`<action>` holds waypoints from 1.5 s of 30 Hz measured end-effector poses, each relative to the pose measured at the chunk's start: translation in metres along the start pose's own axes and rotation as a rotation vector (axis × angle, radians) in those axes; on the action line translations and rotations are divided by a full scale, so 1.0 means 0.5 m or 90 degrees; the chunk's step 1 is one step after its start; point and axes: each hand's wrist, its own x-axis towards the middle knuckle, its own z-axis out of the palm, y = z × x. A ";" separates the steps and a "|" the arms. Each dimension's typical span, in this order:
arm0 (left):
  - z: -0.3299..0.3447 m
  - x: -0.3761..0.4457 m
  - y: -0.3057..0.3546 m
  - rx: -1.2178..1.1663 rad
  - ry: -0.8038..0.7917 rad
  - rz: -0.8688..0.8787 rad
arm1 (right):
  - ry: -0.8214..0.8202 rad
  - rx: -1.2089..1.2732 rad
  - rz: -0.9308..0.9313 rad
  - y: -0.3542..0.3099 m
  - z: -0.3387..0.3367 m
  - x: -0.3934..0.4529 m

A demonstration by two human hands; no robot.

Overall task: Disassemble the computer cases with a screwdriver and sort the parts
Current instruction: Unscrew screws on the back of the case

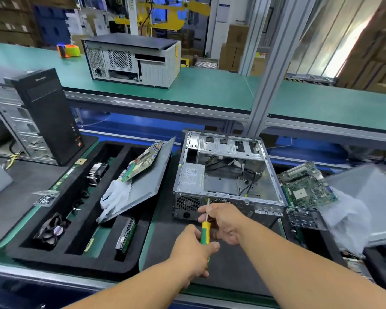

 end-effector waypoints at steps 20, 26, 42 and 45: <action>0.013 0.010 -0.019 0.029 0.037 0.019 | -0.003 0.004 0.014 0.015 -0.004 0.021; 0.015 0.009 -0.018 0.029 0.042 0.029 | 0.006 0.008 0.015 0.017 -0.005 0.023; 0.023 0.002 0.000 0.081 0.120 0.058 | 0.012 0.062 0.011 0.014 -0.002 0.026; 0.029 0.004 0.001 0.067 0.105 0.056 | 0.017 0.067 0.013 0.015 -0.006 0.029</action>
